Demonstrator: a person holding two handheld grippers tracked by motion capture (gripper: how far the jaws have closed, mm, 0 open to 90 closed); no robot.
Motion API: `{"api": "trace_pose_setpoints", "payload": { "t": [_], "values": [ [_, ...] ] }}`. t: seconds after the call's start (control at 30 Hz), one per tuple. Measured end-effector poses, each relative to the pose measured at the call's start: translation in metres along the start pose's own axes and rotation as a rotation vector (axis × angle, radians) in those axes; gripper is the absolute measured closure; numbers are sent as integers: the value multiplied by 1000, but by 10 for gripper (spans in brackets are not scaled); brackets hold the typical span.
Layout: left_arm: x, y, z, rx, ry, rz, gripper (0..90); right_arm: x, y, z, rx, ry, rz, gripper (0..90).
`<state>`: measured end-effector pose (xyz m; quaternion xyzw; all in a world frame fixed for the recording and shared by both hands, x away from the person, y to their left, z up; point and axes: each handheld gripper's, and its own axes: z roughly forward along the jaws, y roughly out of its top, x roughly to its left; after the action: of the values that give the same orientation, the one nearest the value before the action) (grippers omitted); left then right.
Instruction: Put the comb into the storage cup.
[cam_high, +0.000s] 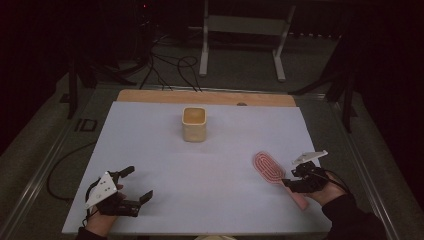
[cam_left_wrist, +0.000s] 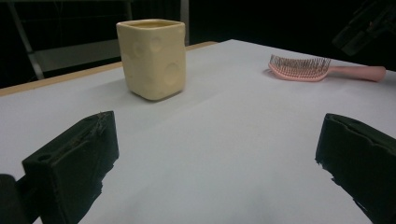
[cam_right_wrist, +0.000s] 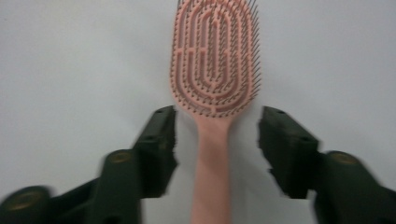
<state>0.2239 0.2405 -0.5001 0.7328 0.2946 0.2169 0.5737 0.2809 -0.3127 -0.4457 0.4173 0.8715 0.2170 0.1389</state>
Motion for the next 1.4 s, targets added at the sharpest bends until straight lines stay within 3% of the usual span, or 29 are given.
{"api": "trace_pose_setpoints", "payload": {
  "t": [0.23, 0.47, 0.93, 1.0, 1.3, 1.4],
  "values": [
    [0, 0, 0, 0, 0, -1, 3, 3, 1, 4, 35, 17, 13, 240],
    [0, 0, 0, 1, 0, -1, 2, 6, 2, 8, 57, 41, 10, 101],
    [0, 0, 0, 2, -1, -1, 2, 8, 2, 17, 141, 55, -28, 124],
    [0, 0, 0, 2, -2, -1, 3, 7, 2, 19, 132, 56, 3, 125],
    [0, 0, 0, 1, -2, -2, 2, 6, 3, 29, 163, 45, 21, 96],
    [0, 0, 0, 2, -1, -2, 2, 3, 2, 31, 167, 42, 55, 151]
  ]
}}
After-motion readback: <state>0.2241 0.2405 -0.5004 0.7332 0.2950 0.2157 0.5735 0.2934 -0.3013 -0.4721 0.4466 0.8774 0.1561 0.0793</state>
